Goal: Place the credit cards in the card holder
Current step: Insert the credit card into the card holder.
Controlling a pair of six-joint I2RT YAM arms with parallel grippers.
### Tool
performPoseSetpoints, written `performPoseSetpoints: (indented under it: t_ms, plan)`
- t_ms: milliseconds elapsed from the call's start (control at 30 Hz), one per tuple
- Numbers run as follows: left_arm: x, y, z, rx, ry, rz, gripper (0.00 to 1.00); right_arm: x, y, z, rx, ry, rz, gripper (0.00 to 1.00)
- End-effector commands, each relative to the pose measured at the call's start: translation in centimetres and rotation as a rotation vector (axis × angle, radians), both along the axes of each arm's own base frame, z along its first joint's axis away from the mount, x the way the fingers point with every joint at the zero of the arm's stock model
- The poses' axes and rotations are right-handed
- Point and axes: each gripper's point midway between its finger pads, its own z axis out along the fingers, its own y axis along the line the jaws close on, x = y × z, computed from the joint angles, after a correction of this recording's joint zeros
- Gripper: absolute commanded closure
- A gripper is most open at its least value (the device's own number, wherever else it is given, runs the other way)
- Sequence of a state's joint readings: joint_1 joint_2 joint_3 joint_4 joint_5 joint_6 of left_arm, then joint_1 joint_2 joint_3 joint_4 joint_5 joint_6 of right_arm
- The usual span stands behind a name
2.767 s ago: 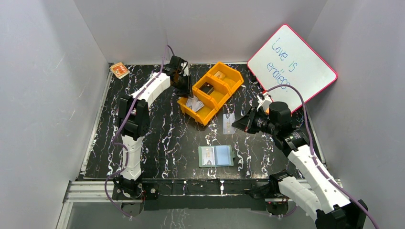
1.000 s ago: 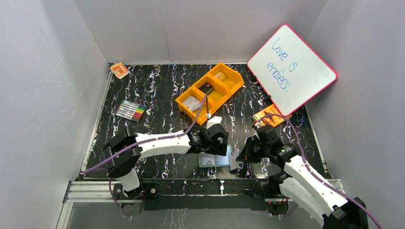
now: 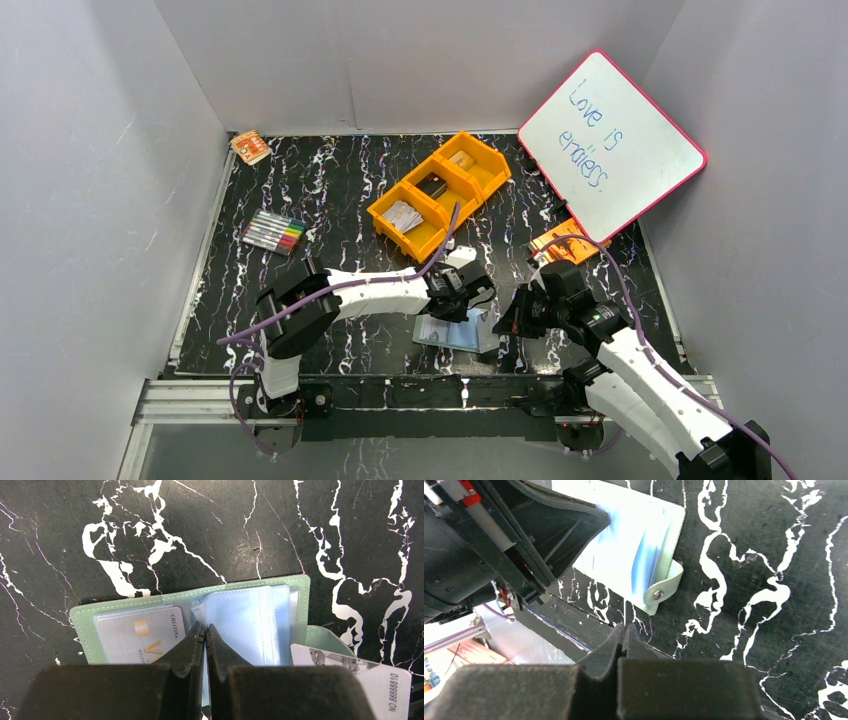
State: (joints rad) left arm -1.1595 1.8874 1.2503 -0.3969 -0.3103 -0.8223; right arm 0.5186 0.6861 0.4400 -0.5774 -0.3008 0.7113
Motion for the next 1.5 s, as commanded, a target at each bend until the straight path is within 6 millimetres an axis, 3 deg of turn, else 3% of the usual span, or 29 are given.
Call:
performPoseSetpoints:
  t_ms: [0, 267, 633, 1467]
  plan:
    - [-0.2, 2.2, -0.6, 0.059, 0.003, 0.028, 1.0, 0.8, 1.9, 2.8, 0.102, -0.074, 0.067, 1.0]
    - [-0.2, 2.4, -0.7, 0.058, 0.008, 0.038, 1.0, 0.0, 2.4, 1.6, 0.12, -0.009, 0.099, 1.0]
    - [-0.1, 2.8, -0.8, 0.059, 0.009, 0.052, 1.0, -0.2, 1.1, 0.3, 0.053, 0.018, 0.039, 1.0]
    - [-0.1, 2.7, -0.6, 0.047, 0.015, 0.062, 1.0, -1.2, 2.5, -0.5, 0.134, 0.076, 0.099, 1.0]
